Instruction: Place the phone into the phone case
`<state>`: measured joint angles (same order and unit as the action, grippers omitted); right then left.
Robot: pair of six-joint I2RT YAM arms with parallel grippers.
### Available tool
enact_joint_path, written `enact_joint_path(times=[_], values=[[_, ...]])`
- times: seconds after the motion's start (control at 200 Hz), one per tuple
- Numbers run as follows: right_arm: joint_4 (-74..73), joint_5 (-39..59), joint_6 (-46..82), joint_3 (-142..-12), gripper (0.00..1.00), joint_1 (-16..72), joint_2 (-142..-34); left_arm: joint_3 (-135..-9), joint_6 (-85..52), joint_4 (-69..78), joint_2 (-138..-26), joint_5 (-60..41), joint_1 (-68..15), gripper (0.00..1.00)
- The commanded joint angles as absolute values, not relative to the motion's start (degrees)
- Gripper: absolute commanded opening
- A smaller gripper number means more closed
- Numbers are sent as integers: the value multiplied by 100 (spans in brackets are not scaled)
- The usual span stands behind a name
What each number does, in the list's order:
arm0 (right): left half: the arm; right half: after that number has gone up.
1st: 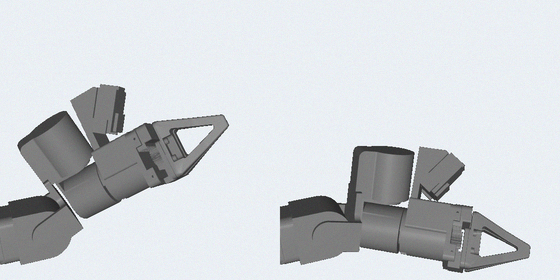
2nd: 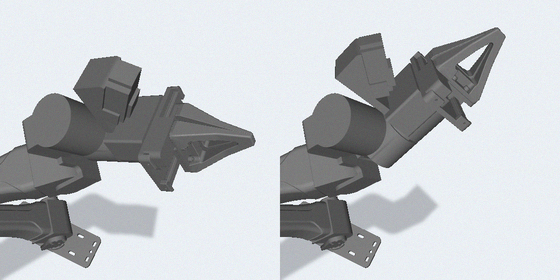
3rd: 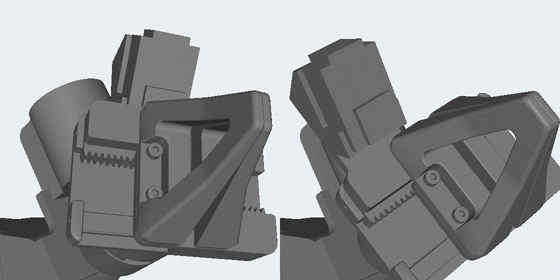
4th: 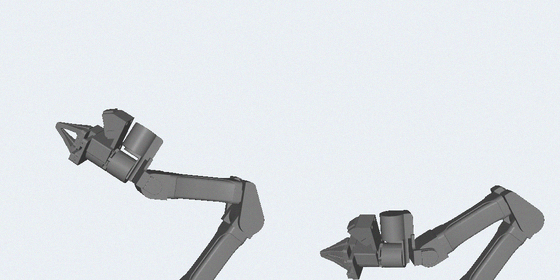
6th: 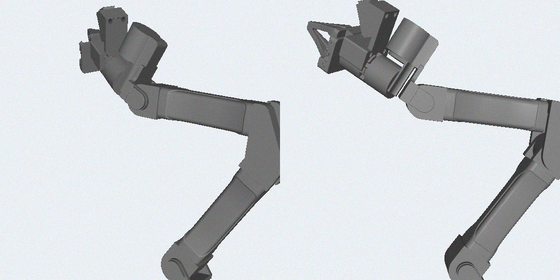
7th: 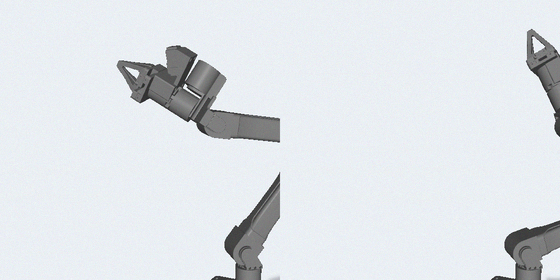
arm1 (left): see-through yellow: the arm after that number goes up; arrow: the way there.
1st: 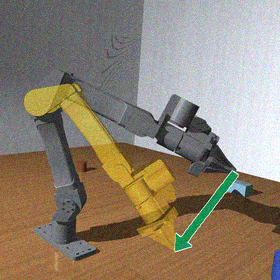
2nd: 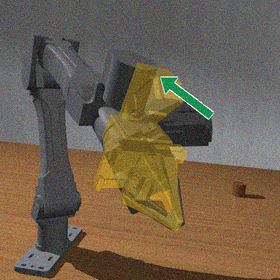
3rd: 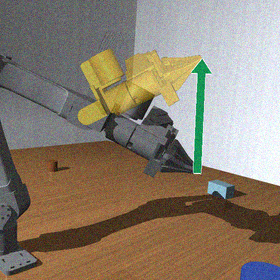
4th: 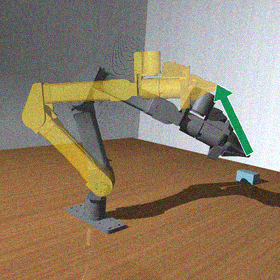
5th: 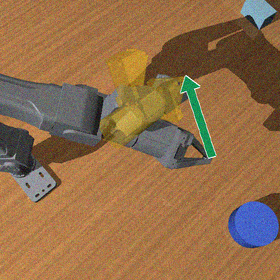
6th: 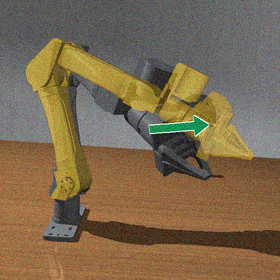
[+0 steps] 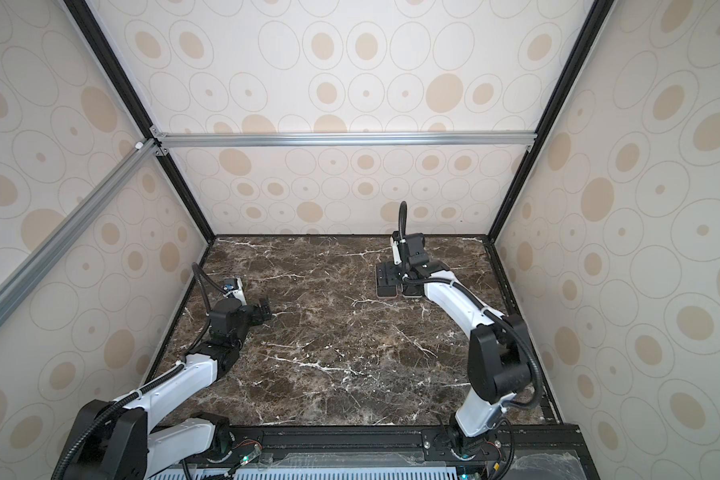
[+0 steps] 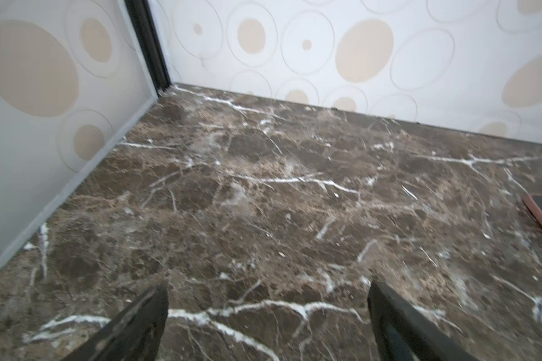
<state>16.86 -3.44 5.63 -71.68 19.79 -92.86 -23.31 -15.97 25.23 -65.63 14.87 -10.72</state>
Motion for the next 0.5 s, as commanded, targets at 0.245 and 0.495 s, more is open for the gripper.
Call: enact_joint_path(times=[0.245, 0.495], values=[[-1026, -1672, 87, -4274, 99, 1626, -7812, -1616, -614, 5204, -7389, 1899, -724, 100], [-1882, -1703, -70, -3538, 100, 1119, -7866, -1389, -271, 6461, -8004, 1790, -561, 100]])
